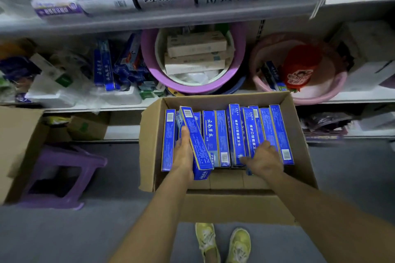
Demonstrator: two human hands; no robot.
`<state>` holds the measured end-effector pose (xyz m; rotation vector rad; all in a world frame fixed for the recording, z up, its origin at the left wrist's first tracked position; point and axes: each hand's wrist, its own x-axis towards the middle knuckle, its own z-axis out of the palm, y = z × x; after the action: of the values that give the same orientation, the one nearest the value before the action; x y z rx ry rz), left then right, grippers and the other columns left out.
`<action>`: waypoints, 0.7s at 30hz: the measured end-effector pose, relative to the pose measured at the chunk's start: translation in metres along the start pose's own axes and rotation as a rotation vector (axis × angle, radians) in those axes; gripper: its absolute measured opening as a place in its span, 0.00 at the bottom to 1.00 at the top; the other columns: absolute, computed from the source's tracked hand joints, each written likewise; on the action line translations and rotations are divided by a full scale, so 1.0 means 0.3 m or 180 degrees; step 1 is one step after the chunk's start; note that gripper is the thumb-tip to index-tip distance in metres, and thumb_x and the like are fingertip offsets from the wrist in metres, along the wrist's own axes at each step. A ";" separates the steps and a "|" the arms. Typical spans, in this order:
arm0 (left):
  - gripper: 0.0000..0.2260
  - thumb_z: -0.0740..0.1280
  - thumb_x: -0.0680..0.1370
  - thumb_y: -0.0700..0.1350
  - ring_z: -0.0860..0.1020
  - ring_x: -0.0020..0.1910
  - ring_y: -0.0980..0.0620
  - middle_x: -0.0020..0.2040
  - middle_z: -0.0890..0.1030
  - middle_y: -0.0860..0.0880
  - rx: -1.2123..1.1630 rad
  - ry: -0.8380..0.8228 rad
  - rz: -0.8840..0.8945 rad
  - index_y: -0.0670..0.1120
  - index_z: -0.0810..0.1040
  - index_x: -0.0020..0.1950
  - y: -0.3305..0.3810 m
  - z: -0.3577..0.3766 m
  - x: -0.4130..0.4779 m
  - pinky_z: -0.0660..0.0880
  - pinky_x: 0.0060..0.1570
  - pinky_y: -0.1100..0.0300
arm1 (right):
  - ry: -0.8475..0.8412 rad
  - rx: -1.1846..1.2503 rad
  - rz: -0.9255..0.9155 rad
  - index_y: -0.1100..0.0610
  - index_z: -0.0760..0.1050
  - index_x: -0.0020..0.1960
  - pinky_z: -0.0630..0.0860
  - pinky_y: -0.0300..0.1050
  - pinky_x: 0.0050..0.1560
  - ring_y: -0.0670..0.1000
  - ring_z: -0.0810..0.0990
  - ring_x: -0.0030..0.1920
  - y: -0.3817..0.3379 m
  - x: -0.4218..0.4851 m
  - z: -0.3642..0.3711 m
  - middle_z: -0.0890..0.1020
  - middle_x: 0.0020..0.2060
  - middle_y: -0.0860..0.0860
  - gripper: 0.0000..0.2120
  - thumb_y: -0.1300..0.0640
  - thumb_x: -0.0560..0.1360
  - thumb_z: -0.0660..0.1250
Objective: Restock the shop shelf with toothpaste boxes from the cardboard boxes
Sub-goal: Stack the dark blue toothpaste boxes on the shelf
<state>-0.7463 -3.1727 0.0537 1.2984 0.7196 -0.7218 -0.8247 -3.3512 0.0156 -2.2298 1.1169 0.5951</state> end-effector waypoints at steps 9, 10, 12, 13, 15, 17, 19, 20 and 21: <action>0.26 0.68 0.77 0.52 0.84 0.49 0.47 0.60 0.80 0.50 0.0588 -0.0174 0.0480 0.68 0.61 0.71 0.005 -0.028 -0.058 0.82 0.44 0.46 | -0.0315 0.2292 0.0110 0.58 0.73 0.49 0.80 0.57 0.45 0.58 0.81 0.45 0.124 0.025 -0.065 0.82 0.48 0.58 0.10 0.66 0.72 0.72; 0.23 0.68 0.78 0.51 0.84 0.50 0.47 0.60 0.81 0.50 0.0664 -0.0196 0.0561 0.69 0.64 0.68 0.015 -0.021 -0.069 0.81 0.48 0.44 | -0.0437 0.2467 0.0034 0.58 0.74 0.50 0.80 0.53 0.41 0.55 0.81 0.41 0.124 0.005 -0.105 0.82 0.45 0.55 0.10 0.67 0.72 0.71; 0.15 0.66 0.80 0.50 0.83 0.53 0.47 0.59 0.82 0.50 0.0803 -0.0291 0.0713 0.69 0.72 0.61 0.039 0.000 -0.101 0.79 0.55 0.43 | -0.0641 0.2626 -0.0180 0.55 0.74 0.50 0.77 0.46 0.36 0.51 0.79 0.38 0.120 -0.032 -0.186 0.80 0.41 0.50 0.11 0.68 0.73 0.70; 0.12 0.65 0.80 0.49 0.82 0.54 0.47 0.59 0.82 0.49 0.0848 -0.0360 0.0785 0.68 0.75 0.57 0.052 0.013 -0.124 0.78 0.57 0.43 | -0.0730 0.2648 -0.0281 0.54 0.73 0.49 0.77 0.47 0.36 0.52 0.79 0.39 0.113 -0.045 -0.221 0.80 0.42 0.49 0.11 0.67 0.73 0.70; 0.11 0.64 0.81 0.48 0.81 0.55 0.50 0.59 0.82 0.50 0.0946 -0.0454 0.0946 0.66 0.78 0.56 0.088 0.038 -0.179 0.78 0.58 0.48 | -0.0903 0.2621 -0.0511 0.54 0.74 0.55 0.79 0.47 0.36 0.53 0.80 0.44 0.084 -0.079 -0.299 0.81 0.48 0.51 0.14 0.65 0.72 0.71; 0.13 0.64 0.81 0.46 0.79 0.50 0.56 0.57 0.81 0.52 0.1154 -0.0431 0.1196 0.62 0.77 0.61 0.132 0.061 -0.244 0.76 0.50 0.63 | -0.1026 0.2476 -0.0718 0.57 0.72 0.66 0.79 0.45 0.35 0.54 0.82 0.48 0.057 -0.107 -0.369 0.80 0.58 0.55 0.25 0.62 0.71 0.74; 0.14 0.65 0.80 0.44 0.75 0.37 0.55 0.47 0.81 0.50 0.1281 -0.0432 0.1479 0.59 0.76 0.63 0.183 0.078 -0.316 0.73 0.37 0.68 | -0.1081 0.2373 -0.0999 0.56 0.72 0.68 0.80 0.45 0.37 0.52 0.83 0.48 0.015 -0.162 -0.454 0.81 0.58 0.56 0.27 0.62 0.71 0.74; 0.14 0.65 0.80 0.43 0.73 0.31 0.55 0.42 0.80 0.49 0.1310 -0.0467 0.1574 0.59 0.77 0.63 0.207 0.085 -0.353 0.72 0.32 0.67 | -0.1090 0.2327 -0.1158 0.55 0.73 0.66 0.80 0.46 0.38 0.51 0.83 0.47 -0.006 -0.190 -0.495 0.82 0.56 0.55 0.24 0.63 0.72 0.73; 0.14 0.65 0.80 0.42 0.71 0.27 0.57 0.39 0.78 0.50 0.1341 -0.0468 0.1690 0.58 0.77 0.62 0.232 0.093 -0.397 0.71 0.29 0.67 | -0.1101 0.2308 -0.1317 0.54 0.74 0.65 0.80 0.47 0.40 0.51 0.83 0.47 -0.031 -0.221 -0.539 0.83 0.55 0.54 0.23 0.64 0.72 0.72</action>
<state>-0.7585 -3.1838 0.1935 1.7066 0.0818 -0.5355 -0.8323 -3.4157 0.1780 -1.5743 0.5410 0.3081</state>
